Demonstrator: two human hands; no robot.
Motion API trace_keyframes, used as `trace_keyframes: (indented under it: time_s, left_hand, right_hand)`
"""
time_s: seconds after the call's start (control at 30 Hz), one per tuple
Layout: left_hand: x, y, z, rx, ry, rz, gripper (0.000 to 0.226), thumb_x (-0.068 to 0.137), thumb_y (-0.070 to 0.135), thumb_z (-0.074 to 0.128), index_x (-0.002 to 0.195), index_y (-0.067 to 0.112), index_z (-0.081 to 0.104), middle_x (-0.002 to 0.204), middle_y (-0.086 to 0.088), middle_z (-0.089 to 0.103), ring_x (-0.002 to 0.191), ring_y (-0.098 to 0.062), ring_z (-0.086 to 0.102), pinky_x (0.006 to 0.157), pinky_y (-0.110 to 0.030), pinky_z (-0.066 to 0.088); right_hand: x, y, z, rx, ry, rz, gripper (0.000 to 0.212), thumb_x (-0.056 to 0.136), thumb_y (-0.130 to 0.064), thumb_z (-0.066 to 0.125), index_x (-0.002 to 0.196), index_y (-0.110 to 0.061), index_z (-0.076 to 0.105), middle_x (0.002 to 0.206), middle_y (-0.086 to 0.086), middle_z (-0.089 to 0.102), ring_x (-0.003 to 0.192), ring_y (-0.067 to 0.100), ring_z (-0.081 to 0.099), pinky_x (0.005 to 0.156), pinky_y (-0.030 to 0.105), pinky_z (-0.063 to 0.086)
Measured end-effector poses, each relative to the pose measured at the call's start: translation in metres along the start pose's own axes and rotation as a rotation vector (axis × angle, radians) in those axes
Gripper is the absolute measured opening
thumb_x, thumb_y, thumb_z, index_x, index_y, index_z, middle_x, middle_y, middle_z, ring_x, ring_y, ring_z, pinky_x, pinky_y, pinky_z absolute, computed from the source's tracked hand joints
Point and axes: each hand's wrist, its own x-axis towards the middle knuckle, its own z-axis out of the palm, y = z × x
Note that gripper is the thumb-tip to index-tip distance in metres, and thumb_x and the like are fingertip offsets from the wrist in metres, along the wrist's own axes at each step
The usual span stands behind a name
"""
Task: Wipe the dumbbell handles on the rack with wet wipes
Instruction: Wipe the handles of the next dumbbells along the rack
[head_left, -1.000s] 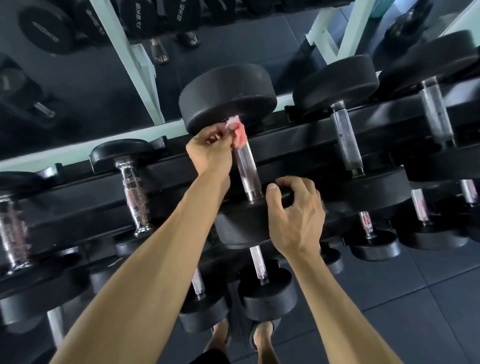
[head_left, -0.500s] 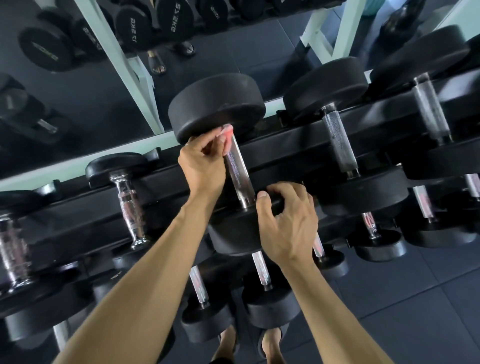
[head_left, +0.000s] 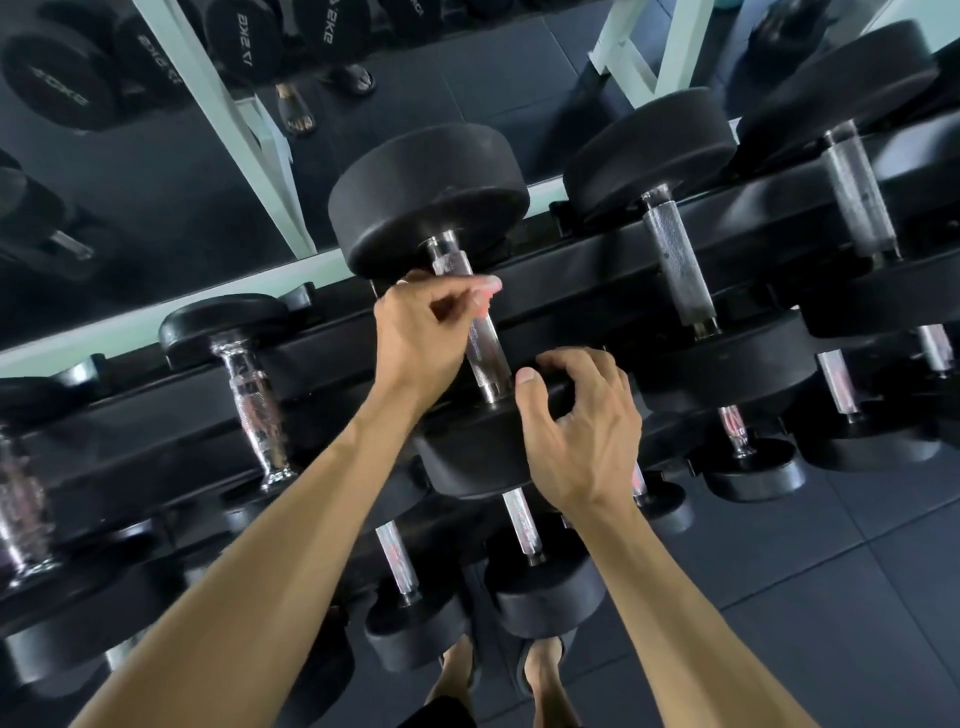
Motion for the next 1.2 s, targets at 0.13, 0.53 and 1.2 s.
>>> trace_keyframes:
  time_s: [0.13, 0.53, 1.2]
  left_hand:
    - [-0.007, -0.001, -0.012, 0.097, -0.095, 0.066, 0.014, 0.09, 0.02, 0.072, 0.102, 0.024, 0.079, 0.09, 0.009, 0.072, 0.088, 0.002, 0.064, 0.084, -0.014, 0.05]
    - [-0.004, 0.002, -0.012, 0.269, -0.344, 0.133, 0.013, 0.087, 0.036, 0.074, 0.095, 0.029, 0.081, 0.072, 0.013, 0.062, 0.069, -0.005, 0.06, 0.069, -0.03, 0.051]
    - [0.002, 0.001, -0.009, 0.609, -0.629, 0.377, 0.016, 0.095, 0.036, 0.066, 0.098, 0.026, 0.077, 0.074, 0.011, 0.044, 0.086, -0.022, 0.06, 0.07, -0.034, 0.042]
  right_hand:
    - [-0.001, -0.001, 0.0, -0.001, 0.011, 0.005, 0.05, 0.081, -0.057, 0.041, 0.102, -0.021, 0.069, 0.107, -0.01, 0.064, 0.107, 0.014, 0.056, 0.091, 0.031, 0.043]
    - [-0.001, 0.016, -0.01, 0.056, -0.089, -0.087, 0.067, 0.082, -0.067, 0.045, 0.126, -0.018, 0.058, 0.126, -0.013, 0.05, 0.115, 0.008, 0.051, 0.091, 0.017, 0.038]
    - [-0.047, 0.021, -0.014, 0.156, -0.125, 0.141, 0.089, 0.078, -0.075, 0.045, 0.155, -0.038, 0.018, 0.151, -0.019, 0.027, 0.138, 0.002, 0.032, 0.112, 0.029, 0.032]
